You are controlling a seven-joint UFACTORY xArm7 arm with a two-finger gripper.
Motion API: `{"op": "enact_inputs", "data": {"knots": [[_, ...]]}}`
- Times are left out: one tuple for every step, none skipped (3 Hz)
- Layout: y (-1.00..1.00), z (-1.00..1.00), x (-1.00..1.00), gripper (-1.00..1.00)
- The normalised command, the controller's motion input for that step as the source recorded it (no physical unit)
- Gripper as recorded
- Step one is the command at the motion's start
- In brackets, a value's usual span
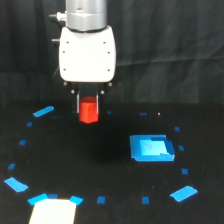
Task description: Pick up the red object from the table
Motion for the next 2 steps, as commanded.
{"op": "enact_inputs", "data": {"knots": [[-0.03, -0.16, -0.14, -1.0], [-0.01, -0.4, -0.25, -1.0]]}}
